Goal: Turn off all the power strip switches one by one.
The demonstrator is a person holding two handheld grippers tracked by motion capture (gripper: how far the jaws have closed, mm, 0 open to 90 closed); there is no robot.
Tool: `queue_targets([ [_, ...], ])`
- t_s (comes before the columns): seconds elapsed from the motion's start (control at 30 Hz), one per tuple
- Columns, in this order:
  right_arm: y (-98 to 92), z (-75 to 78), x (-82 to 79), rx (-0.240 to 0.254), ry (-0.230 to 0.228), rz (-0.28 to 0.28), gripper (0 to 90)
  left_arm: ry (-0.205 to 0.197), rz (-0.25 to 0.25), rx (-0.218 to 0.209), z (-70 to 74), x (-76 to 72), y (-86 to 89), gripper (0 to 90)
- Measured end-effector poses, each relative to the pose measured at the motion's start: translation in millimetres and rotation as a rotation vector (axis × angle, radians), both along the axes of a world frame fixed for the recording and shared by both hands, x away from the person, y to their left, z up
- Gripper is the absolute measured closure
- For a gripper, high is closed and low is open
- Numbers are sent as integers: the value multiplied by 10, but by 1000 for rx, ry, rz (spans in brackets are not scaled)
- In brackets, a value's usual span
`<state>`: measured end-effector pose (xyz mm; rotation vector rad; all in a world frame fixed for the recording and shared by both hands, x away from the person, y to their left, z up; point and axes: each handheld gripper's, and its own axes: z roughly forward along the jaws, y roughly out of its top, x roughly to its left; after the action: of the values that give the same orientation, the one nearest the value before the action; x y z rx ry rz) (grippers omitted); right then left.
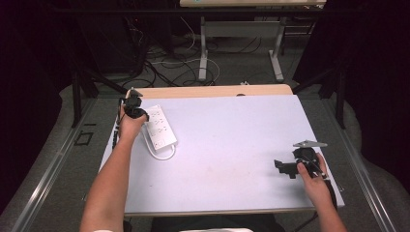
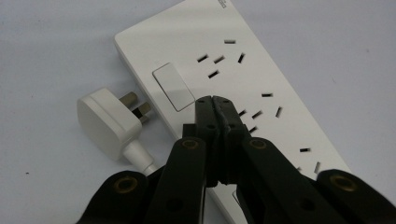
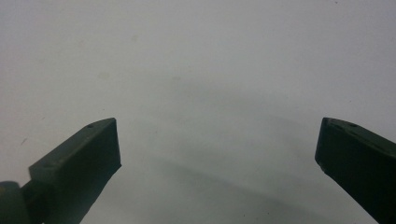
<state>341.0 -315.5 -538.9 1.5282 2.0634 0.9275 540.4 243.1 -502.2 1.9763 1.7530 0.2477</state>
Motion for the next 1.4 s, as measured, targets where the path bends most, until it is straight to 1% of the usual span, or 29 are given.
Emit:
queue_targets([
  [0.1,1,-3,-1,0,4,-2,0,12,-6,2,-13,3,0,900],
  [0.13,1,-3,-1,0,4,-2,0,5,-2,3,-25,3,-3,900],
  [0.23,-1,-4,-1,3,8,-4,0,8,2,4,-44,8,-2,900],
  [0.27,-1,-6,1,2,7,-8,0,19,-5,6,-44,10,5,900],
  [0.33,-4,-6,1,3,5,-7,0,14,4,4,-68,8,2,900],
  [0.37,-5,-4,-1,4,5,-4,0,22,1,4,-79,8,7,900],
  [0.43,-2,-4,-2,5,7,-5,0,11,6,-14,-99,3,18,900],
  [0.57,6,-11,1,-3,6,5,0,9,3,-10,-99,4,13,900],
  [0.63,10,-12,2,0,6,8,0,7,5,-11,-100,5,12,900],
  [0.73,19,-19,5,2,8,2,0,5,2,-6,-101,7,3,900],
  [0.8,15,-19,6,1,7,5,0,13,-5,8,-94,6,-5,900],
  [0.83,9,-17,5,3,7,8,0,26,-9,19,-101,11,-12,900],
  [0.87,9,-17,5,3,7,8,0,10,-6,20,-110,11,-18,900],
  [0.9,5,-17,6,2,6,8,0,6,0,20,-112,14,-24,900],
  [1.07,5,-14,1,3,6,9,0,11,-2,20,-108,20,-23,900],
  [1.1,3,-16,3,4,6,10,0,5,-2,21,-113,21,-20,900],
  [1.13,1,-17,4,2,5,10,0,12,0,16,-109,21,-18,900],
  [1.2,1,-19,4,4,6,10,0,5,5,14,-115,23,-21,900],
  [1.23,-1,-19,3,3,6,11,0,14,0,17,-107,24,-19,900],
  [1.27,-1,-19,3,3,6,11,0,14,0,18,-107,24,-21,900],
  [1.3,-1,-20,4,2,5,11,0,6,3,18,-113,24,-24,900],
  [1.4,1,-19,4,2,7,11,0,10,0,25,-109,27,-29,900],
])
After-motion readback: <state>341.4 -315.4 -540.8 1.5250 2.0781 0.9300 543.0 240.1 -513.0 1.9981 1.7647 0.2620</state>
